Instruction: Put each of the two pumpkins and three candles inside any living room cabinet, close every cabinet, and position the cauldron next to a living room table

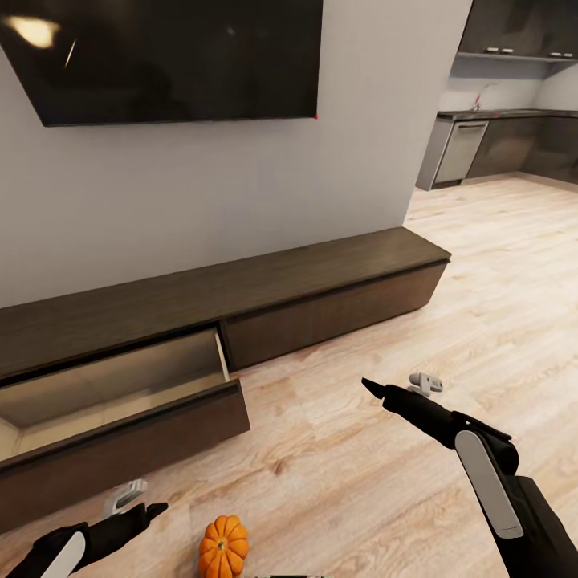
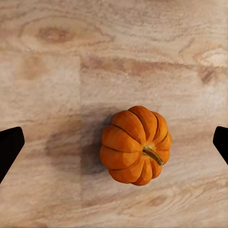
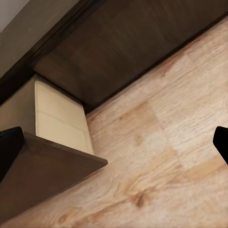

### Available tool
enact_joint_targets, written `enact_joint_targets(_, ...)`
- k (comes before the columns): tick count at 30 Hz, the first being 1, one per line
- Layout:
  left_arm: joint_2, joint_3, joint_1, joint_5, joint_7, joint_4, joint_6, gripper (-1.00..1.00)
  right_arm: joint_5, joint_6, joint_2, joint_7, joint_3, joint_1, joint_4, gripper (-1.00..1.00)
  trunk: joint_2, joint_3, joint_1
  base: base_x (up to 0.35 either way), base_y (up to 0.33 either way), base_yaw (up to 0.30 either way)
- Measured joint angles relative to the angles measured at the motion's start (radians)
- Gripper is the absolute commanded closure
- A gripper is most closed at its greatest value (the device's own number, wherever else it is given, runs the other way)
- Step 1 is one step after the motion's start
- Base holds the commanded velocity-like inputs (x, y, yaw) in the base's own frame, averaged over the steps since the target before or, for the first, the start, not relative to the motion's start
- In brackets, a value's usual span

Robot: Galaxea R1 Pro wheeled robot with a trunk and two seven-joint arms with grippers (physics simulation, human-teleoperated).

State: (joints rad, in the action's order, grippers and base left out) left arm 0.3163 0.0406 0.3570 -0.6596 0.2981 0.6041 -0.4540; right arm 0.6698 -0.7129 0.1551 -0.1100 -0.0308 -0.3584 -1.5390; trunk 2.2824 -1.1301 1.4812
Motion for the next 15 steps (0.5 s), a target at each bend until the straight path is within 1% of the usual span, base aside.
enact_joint_targets(2,-0.007,0.000,0.000,0.015,0.000,0.000,0.000,-1.00,0.000,0.000,0.000,-0.002,0.001,0.000,-0.001,-1.00,0.014,-0.006,0.008,0.000,0.000,0.000)
enact_joint_targets(4,-0.027,0.004,0.000,0.040,0.001,0.000,0.002,-1.00,0.001,-0.001,-0.004,-0.009,0.005,0.000,-0.003,-1.00,0.028,-0.013,0.015,0.000,0.000,0.000)
enact_joint_targets(5,-0.031,0.005,0.000,0.047,0.001,0.000,0.002,-1.00,0.001,-0.001,-0.004,-0.013,0.007,0.000,-0.003,-1.00,0.035,-0.016,0.019,0.000,0.000,0.000)
enact_joint_targets(7,-0.042,0.007,0.000,0.075,0.001,0.000,0.010,-1.00,0.001,-0.002,-0.006,-0.042,0.024,0.000,-0.004,-1.00,0.049,-0.022,0.027,0.000,0.000,0.000)
enact_joint_targets(9,-0.051,0.012,0.000,0.097,0.002,-0.001,0.033,-1.00,0.001,-0.004,-0.007,-0.084,0.048,0.000,-0.005,-1.00,0.063,-0.028,0.035,0.000,0.000,0.000)
enact_joint_targets(12,-0.057,0.030,0.000,0.104,0.002,-0.001,0.045,-1.00,0.000,-0.009,-0.007,-0.100,0.062,-0.003,0.000,-1.00,0.084,-0.038,0.046,0.000,0.000,0.000)
enact_joint_targets(15,-0.060,0.053,0.000,0.108,0.002,-0.001,0.051,-1.00,-0.003,-0.014,-0.006,-0.107,0.090,-0.008,0.003,-1.00,0.105,-0.047,0.058,0.000,0.000,0.000)
